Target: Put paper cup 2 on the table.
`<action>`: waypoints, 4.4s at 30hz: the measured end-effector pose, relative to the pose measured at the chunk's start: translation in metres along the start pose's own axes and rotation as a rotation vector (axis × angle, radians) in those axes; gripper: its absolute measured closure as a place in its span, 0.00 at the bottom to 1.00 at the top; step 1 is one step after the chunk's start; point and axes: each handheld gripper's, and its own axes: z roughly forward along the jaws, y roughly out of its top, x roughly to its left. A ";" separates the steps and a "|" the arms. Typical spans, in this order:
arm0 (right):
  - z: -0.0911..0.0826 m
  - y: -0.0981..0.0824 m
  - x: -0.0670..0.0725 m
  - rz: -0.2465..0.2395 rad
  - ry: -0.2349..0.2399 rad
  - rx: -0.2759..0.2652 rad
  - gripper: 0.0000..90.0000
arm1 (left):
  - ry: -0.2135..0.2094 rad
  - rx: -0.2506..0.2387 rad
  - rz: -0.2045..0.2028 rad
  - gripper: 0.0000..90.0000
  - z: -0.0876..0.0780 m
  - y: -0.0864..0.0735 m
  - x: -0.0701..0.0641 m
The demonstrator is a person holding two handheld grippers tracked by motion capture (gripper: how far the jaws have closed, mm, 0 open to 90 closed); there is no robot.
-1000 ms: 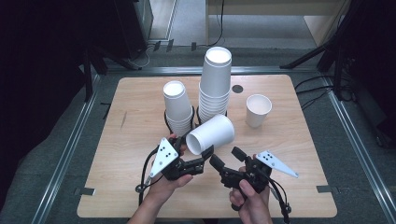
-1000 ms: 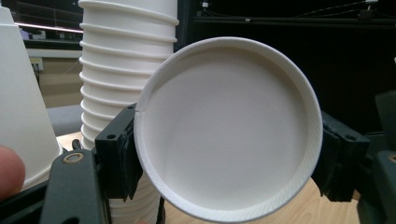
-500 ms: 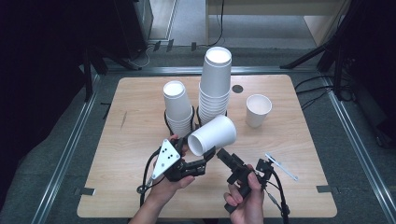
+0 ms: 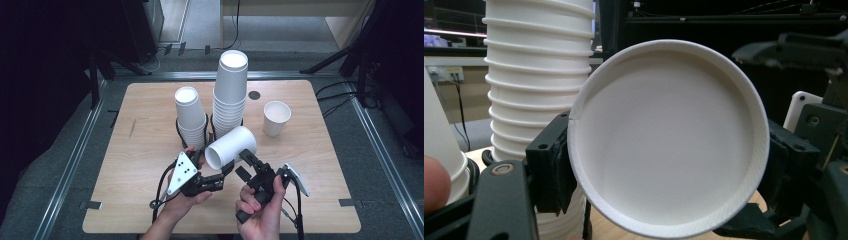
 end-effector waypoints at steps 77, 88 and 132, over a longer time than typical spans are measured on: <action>0.025 0.019 -0.020 0.209 0.043 -0.049 0.15 | -0.057 0.090 -0.020 0.02 0.000 -0.001 0.000; 0.025 0.020 -0.020 0.209 0.043 -0.058 0.15 | -0.082 0.099 -0.005 0.00 -0.001 0.002 -0.003; 0.001 0.053 -0.018 0.161 0.052 -0.177 0.15 | -0.111 0.106 -0.002 0.00 -0.002 0.003 -0.001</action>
